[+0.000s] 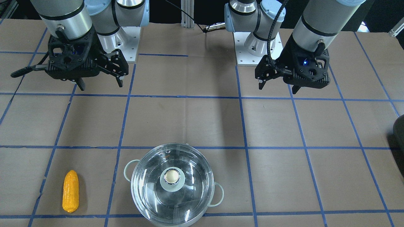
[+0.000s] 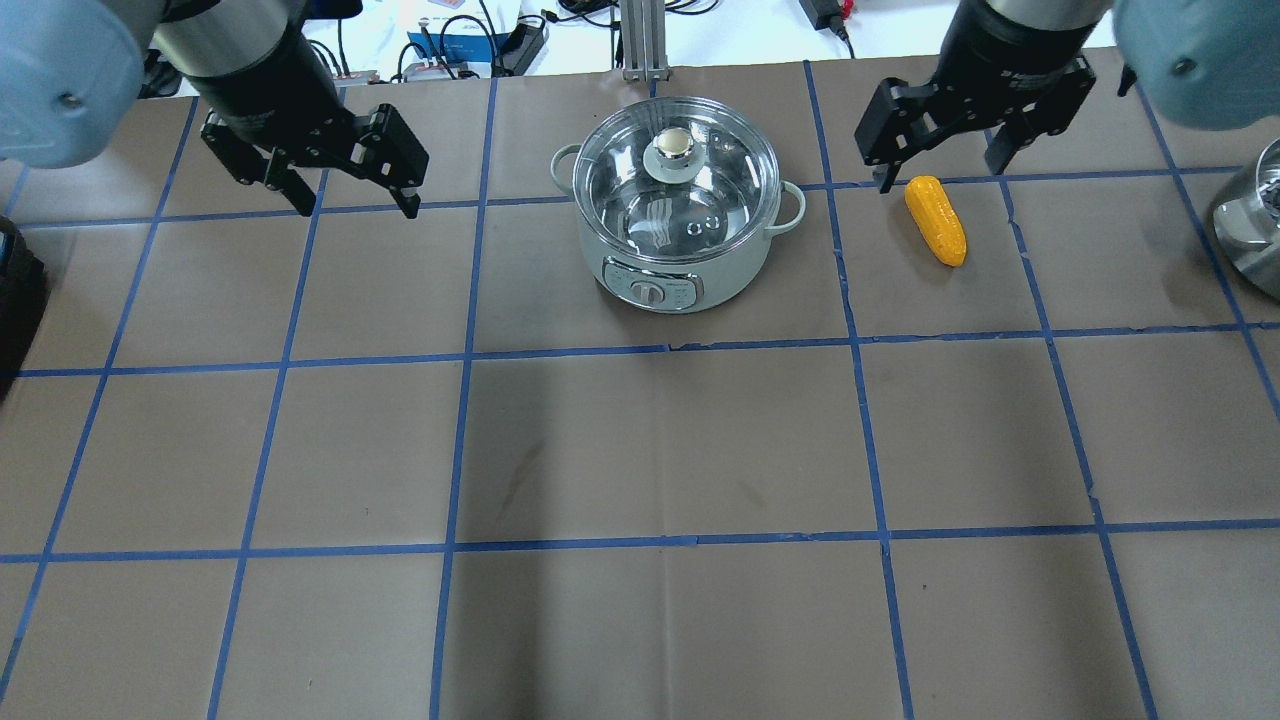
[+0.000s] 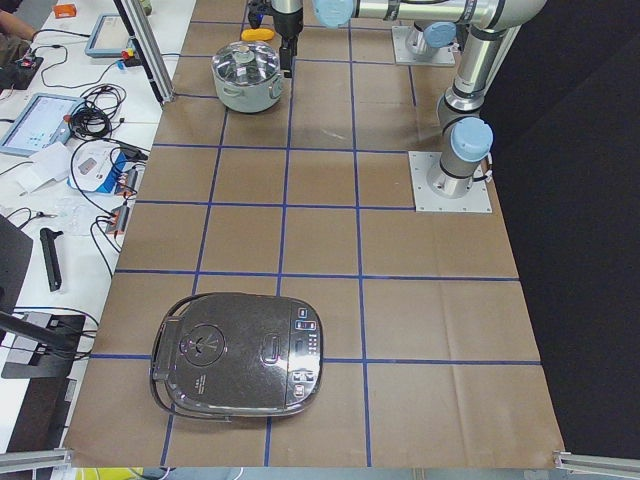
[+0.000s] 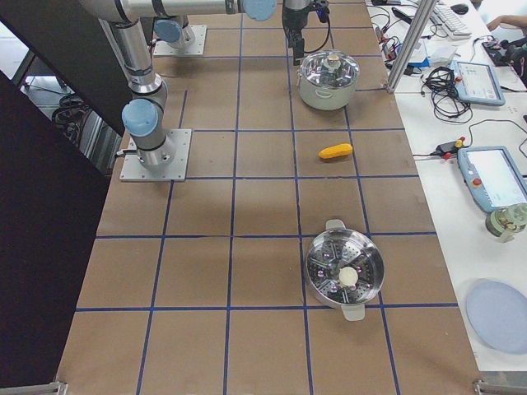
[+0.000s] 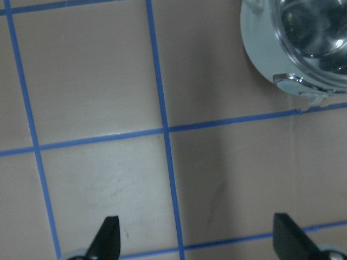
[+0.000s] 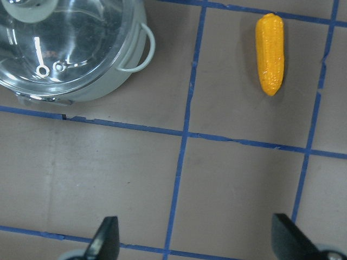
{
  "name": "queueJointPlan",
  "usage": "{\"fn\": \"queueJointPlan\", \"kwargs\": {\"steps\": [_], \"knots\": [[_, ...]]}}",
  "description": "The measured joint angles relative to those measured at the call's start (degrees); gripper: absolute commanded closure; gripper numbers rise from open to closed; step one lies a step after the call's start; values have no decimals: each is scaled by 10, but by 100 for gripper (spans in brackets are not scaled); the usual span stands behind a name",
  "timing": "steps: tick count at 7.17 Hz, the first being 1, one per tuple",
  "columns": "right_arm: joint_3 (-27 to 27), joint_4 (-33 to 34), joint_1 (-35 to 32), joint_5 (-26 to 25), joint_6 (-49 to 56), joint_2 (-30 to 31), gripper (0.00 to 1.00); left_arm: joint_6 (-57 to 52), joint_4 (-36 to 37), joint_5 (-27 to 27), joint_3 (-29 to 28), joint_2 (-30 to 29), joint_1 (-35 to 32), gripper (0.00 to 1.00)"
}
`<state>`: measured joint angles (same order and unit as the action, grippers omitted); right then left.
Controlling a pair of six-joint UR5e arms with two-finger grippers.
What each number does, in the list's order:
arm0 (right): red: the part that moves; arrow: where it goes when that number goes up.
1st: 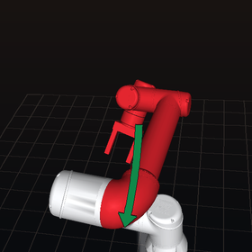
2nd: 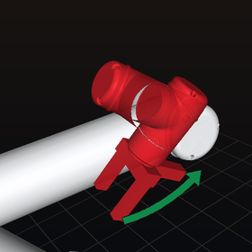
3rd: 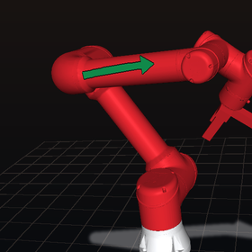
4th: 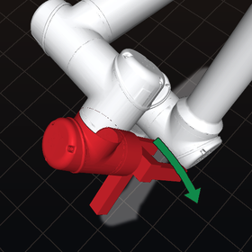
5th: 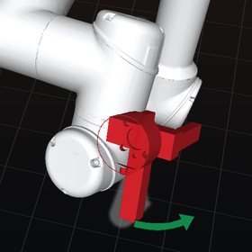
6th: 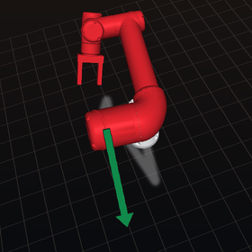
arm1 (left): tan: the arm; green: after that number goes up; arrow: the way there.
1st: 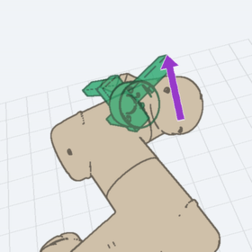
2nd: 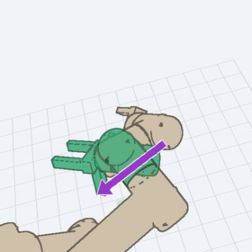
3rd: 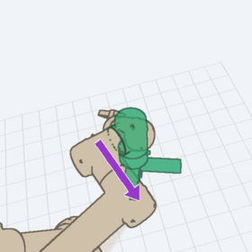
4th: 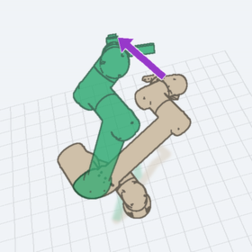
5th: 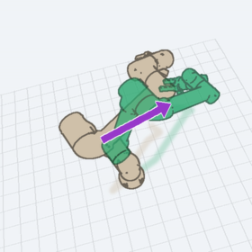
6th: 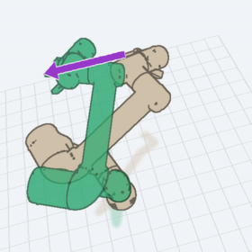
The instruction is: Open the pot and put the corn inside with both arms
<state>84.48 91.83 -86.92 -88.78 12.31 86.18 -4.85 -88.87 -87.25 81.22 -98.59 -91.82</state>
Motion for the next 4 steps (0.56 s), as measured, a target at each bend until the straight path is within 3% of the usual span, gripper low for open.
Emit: {"fn": "queueJointPlan", "kwargs": {"steps": [2,4], "knots": [[-7,37,81,3,105,-49,0,67,75,-2,-88,-122,-79,0],[-2,129,106,3,130,-143,1,143,116,-1,-180,-232,-131,0]]}}
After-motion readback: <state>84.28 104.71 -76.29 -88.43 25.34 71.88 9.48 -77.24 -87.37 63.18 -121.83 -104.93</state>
